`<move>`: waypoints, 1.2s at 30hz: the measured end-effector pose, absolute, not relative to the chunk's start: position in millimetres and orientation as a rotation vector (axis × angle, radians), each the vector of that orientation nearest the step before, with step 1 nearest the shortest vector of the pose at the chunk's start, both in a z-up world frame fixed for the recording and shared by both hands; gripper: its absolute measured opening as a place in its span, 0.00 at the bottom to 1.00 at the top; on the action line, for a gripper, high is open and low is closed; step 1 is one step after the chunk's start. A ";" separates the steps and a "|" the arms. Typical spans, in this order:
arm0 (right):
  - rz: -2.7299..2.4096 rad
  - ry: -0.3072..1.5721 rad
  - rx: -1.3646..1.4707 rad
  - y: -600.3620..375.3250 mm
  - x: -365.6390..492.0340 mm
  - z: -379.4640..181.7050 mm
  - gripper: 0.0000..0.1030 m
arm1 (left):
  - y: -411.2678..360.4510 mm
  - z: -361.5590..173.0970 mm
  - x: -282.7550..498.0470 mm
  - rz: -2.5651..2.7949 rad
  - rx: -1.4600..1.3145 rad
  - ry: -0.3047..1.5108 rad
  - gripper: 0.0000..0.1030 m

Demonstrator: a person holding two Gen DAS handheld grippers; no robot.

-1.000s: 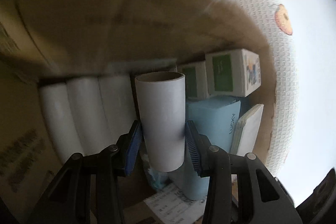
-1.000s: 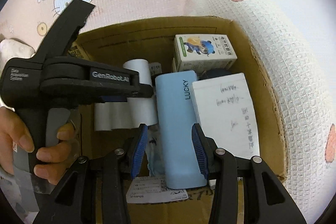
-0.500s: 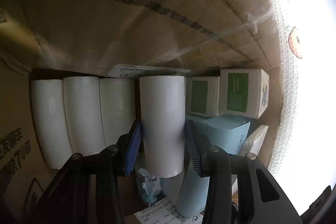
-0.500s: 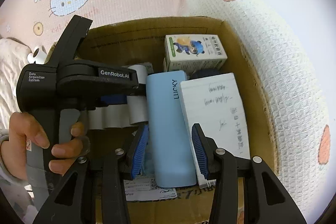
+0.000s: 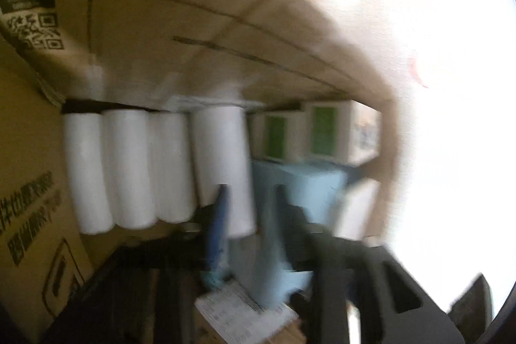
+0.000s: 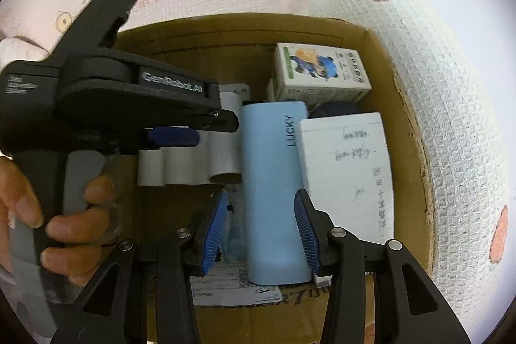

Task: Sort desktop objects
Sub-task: 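Lower the tube into the box with the right gripper while the left gripper releases it, then push the tube down beside the other tubes with the right gripper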

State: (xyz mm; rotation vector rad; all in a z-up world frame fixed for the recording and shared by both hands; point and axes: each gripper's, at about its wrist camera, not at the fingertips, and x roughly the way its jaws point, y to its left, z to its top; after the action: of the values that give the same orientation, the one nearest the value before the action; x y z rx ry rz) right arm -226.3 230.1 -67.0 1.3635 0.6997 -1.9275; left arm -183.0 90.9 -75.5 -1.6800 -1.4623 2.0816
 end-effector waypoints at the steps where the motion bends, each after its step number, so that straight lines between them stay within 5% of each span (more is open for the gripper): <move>1: -1.908 0.658 1.387 229.8 -226.6 -66.8 0.39 | 90.5 -73.1 -181.8 2.048 -1.657 -1.457 0.08; 14: -1.828 0.630 1.475 188.6 -223.5 -85.0 0.39 | 53.5 -12.0 -179.2 2.262 -1.490 -1.112 0.05; 25: -1.780 0.515 1.626 143.1 -245.4 -106.9 0.36 | 31.2 -18.8 -175.6 2.278 -1.326 -0.981 0.04; 36: -1.861 0.987 1.560 107.2 -239.5 -136.2 0.35 | 6.9 -25.5 -164.2 2.282 -1.195 -0.905 0.04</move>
State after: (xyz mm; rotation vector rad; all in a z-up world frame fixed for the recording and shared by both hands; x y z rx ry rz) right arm -239.5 107.2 -136.2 1.5600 0.9870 -1.8609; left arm -164.2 6.9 -25.5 -1.1947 -0.9054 2.2824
